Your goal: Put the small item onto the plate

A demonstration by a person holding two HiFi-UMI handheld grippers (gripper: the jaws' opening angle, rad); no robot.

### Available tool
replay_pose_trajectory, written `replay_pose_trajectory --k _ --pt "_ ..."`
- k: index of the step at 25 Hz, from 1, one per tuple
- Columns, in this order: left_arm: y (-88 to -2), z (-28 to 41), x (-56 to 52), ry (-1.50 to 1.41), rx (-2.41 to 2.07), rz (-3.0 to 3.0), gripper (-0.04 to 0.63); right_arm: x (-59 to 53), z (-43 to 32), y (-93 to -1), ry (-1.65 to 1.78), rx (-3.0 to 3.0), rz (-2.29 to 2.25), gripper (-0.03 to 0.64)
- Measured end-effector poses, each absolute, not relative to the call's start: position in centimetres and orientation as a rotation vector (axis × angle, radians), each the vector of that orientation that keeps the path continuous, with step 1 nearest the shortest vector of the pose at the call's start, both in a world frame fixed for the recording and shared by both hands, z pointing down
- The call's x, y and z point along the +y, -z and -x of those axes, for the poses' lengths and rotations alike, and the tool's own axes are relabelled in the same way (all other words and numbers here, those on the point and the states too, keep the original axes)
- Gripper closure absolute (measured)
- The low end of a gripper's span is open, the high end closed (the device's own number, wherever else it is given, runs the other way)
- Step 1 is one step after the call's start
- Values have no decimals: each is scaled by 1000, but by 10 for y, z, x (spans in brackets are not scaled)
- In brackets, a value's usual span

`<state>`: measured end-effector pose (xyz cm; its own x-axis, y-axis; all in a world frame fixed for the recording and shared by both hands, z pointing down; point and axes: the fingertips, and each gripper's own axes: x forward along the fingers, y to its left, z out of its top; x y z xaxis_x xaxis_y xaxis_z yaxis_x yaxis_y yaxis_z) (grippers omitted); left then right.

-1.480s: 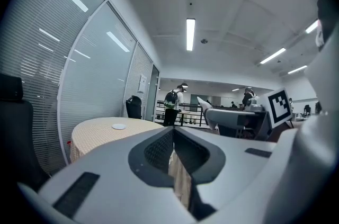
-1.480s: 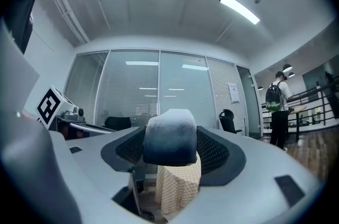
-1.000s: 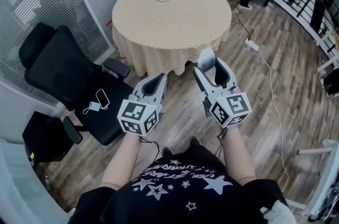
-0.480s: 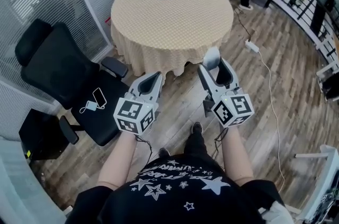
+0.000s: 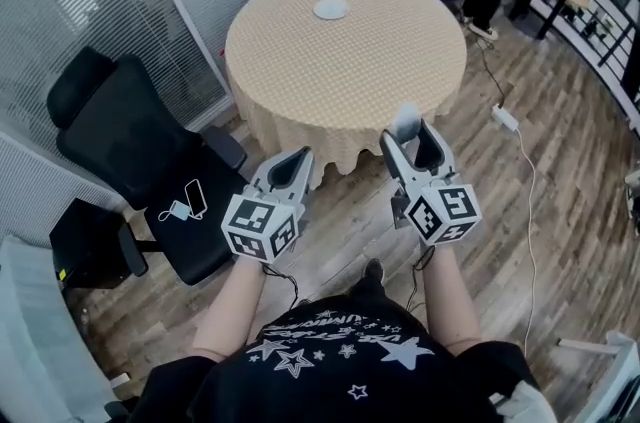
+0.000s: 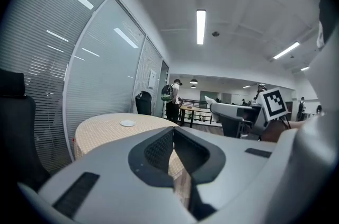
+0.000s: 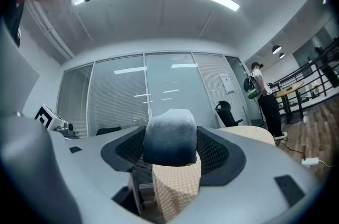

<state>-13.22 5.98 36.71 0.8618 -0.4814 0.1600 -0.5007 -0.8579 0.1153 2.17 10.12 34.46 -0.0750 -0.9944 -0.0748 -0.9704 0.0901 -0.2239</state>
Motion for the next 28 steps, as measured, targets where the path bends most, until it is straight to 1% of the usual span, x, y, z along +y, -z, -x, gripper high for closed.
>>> replay_pose_trajectory --k 12,16,20,28 --pt "-369 42 38 -185 -880 -2821 586 78 -117 -367 213 2257 1927 321" --pt "-373 20 42 -157 -903 -2791 586 78 -129 -382 230 2324 1896 321" --pt "-380 11 36 -217 -911 -2806 586 66 -136 -393 277 2319 1879 321" --pt "-402 0 -20 -238 -892 -2787 586 33 -152 -406 302 2319 1959 321"
